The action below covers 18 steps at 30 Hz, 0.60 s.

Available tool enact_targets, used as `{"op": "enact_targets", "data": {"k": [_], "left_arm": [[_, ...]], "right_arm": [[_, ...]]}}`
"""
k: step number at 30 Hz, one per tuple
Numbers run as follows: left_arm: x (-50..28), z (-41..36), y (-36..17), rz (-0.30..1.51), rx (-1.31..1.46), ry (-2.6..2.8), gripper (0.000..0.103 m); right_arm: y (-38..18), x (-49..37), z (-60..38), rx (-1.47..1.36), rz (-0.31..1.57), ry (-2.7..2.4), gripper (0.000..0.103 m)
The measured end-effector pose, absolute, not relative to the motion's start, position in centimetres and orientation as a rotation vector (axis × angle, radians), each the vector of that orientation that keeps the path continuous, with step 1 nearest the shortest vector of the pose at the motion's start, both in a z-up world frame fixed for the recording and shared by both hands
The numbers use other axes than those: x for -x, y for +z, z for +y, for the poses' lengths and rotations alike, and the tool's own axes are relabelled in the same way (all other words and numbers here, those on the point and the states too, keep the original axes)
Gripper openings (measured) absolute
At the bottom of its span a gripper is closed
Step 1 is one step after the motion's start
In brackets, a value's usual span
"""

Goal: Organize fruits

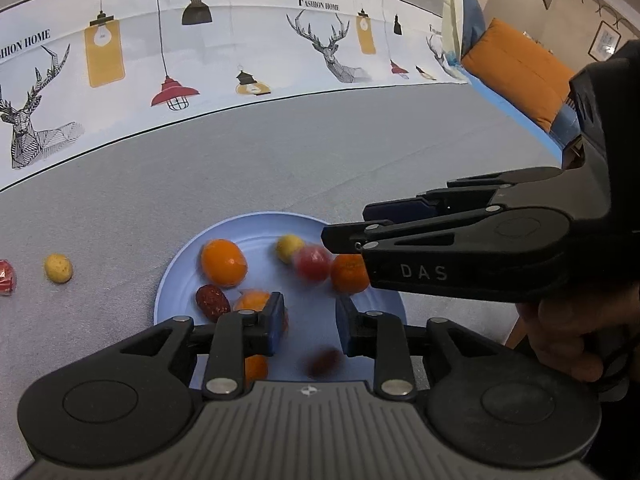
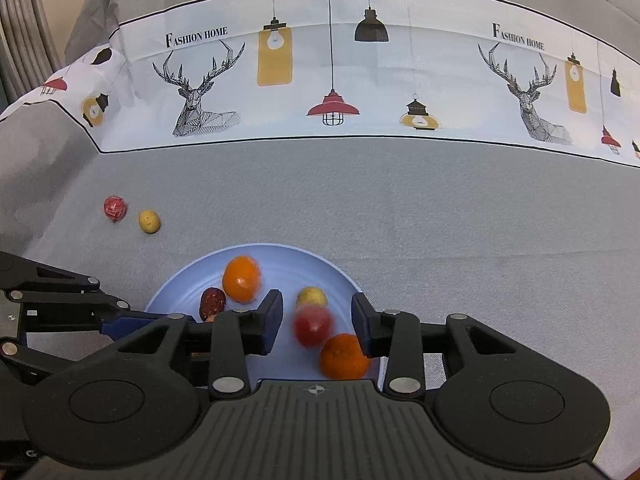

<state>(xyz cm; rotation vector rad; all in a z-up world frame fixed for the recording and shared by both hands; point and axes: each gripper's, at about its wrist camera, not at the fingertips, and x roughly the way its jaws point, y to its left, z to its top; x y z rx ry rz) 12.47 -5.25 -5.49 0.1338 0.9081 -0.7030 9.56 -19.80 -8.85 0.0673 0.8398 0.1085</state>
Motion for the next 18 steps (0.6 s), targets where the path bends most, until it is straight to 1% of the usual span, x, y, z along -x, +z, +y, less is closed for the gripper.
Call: {"op": "enact_targets", "data": {"k": [8, 18], "left_arm": [[-12.7, -4.8, -5.4, 0.909, -0.124, -0.678, 0.031], [-13.1, -4.1, -5.0, 0.900, -0.095, -0.642, 0.031]], "right_arm": [[-8.9, -9.5, -19.8, -0.063, 0.840, 0.097, 0.045], [-8.9, -9.5, -19.9, -0.062, 0.841, 0.097, 0.045]]}}
